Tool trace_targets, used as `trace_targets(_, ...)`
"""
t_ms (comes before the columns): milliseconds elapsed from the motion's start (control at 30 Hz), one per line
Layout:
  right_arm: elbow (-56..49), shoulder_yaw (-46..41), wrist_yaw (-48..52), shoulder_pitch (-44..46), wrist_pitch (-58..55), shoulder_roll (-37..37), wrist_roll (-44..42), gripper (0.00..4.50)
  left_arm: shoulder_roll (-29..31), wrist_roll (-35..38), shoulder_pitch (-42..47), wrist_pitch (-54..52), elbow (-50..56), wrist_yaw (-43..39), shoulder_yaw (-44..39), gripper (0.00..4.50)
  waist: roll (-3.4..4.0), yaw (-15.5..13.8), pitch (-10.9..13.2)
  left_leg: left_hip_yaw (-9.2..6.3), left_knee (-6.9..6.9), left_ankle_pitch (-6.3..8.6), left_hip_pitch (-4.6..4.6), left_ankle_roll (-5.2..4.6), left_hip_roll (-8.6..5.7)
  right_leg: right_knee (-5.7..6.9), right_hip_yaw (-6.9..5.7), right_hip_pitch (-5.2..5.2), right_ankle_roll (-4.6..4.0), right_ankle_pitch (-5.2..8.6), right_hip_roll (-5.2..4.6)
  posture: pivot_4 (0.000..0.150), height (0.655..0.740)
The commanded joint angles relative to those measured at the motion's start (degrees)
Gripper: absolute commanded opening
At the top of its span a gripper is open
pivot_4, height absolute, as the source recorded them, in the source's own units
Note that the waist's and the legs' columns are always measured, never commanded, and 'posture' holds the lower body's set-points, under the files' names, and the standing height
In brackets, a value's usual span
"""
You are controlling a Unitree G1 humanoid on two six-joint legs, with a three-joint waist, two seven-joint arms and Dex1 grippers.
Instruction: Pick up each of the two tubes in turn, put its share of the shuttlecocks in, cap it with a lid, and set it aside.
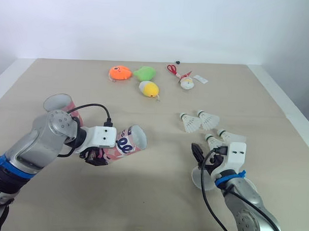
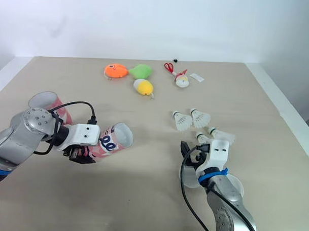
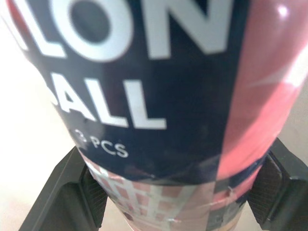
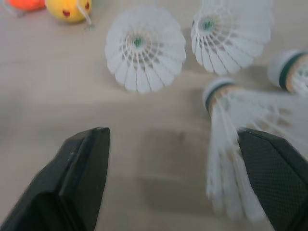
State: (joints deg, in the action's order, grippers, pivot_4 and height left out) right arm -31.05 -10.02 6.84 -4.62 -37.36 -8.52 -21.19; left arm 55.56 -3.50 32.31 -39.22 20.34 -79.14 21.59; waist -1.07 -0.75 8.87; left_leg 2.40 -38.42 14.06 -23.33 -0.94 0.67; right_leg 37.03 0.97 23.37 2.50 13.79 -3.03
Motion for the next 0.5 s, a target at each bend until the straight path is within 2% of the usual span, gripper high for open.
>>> trace_targets(33, 0.4, -2.4, -0.9, 1.0, 0.8, 0.3, -1.0, 2.31, -0.6, 0.9, -0.8, -0.3, 0.9, 0.2, 1.6, 3.27, 0.00, 0.0, 0.0, 0.00, 0.00, 0.01, -0.01, -0.02, -0.02, 0.00, 0.01, 0.00, 0.02, 0.01, -0.01, 0.150, 0.7400)
trace_targets(100, 1.5, -3.0, -1.0, 1.8, 1.0, 0.3, -1.2, 1.58, -0.7, 0.9, -0.7, -0.4, 0.9, 0.2, 1.6, 3.27, 0.00, 0.0, 0.0, 0.01, 0.00, 0.02, -0.01, -0.04, -0.03, 0.00, 0.02, 0.00, 0.04, 0.02, -0.02, 0.150, 0.7400)
trace_targets(200, 1.7, -3.8, -1.2, 2.0, 0.8, 0.4, -1.9, 0.05, -0.8, 0.9, -0.7, -0.5, 1.1, 0.3, 1.7, 3.27, 0.01, 0.0, 0.0, 0.00, 0.01, 0.03, -0.01, -0.04, -0.03, 0.00, 0.02, 0.00, 0.04, 0.03, -0.01, 0.150, 0.7400)
trace_targets(400, -1.6, -3.8, 2.4, -1.1, 1.2, -1.2, -4.7, 0.01, -0.8, 1.0, -0.9, -0.6, 1.1, 0.4, 1.6, 3.27, 0.02, 0.0, 0.0, 0.00, 0.01, 0.03, -0.01, -0.05, -0.04, 0.00, 0.02, -0.02, 0.05, 0.03, -0.02, 0.150, 0.7400)
trace_targets(500, -8.6, -1.0, 13.6, -2.7, 1.4, -6.1, -12.1, 0.01, -0.8, 1.0, -1.0, -0.8, 1.3, 0.4, 1.6, 3.27, 0.14, 0.0, 0.1, 0.00, 0.01, 0.04, -0.01, -0.06, -0.05, 0.00, 0.03, -0.02, 0.07, 0.05, -0.02, 0.150, 0.7400)
